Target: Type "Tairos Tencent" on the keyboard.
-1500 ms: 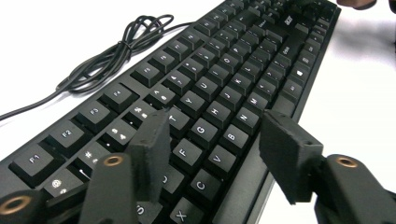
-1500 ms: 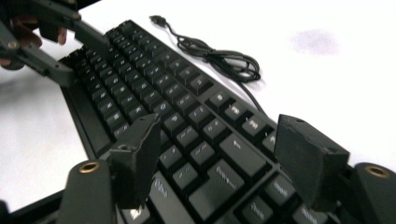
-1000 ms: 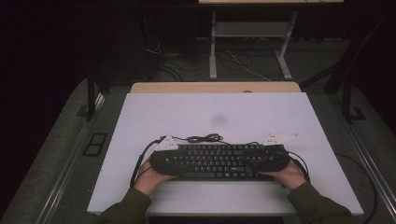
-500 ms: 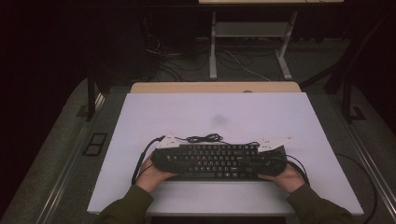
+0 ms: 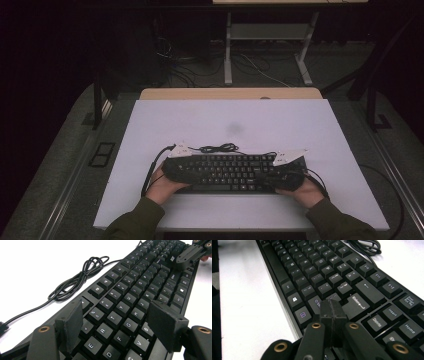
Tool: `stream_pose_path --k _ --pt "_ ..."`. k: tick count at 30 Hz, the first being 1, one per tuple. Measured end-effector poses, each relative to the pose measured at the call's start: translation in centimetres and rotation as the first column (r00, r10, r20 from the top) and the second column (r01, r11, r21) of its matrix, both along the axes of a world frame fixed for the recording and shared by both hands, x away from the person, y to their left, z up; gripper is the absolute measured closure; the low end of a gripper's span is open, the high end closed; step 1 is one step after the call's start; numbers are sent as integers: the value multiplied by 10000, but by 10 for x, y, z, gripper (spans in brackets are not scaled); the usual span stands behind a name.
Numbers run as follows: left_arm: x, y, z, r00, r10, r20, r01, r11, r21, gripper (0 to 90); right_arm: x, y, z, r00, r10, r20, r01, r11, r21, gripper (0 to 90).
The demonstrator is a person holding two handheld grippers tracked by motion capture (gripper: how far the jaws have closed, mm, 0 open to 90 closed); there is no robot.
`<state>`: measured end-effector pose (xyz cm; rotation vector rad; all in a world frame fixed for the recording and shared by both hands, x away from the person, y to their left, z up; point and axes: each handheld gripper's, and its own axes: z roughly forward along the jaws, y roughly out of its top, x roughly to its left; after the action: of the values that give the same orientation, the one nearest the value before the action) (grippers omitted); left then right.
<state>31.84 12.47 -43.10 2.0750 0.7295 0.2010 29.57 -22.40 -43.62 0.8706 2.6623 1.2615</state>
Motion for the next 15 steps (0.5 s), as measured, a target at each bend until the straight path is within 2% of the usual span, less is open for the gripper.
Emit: stream_pose_path --k 10,15 --pt "2 -2 0 9999 9 103 -10 9999 147 278 0 3 -3 10000 10 -84 -11 9999 -169 894" --pt "4 -3 0 9999 69 147 -72 9998 180 337 0 3 -3 10000 12 -74 -13 9999 -160 894"
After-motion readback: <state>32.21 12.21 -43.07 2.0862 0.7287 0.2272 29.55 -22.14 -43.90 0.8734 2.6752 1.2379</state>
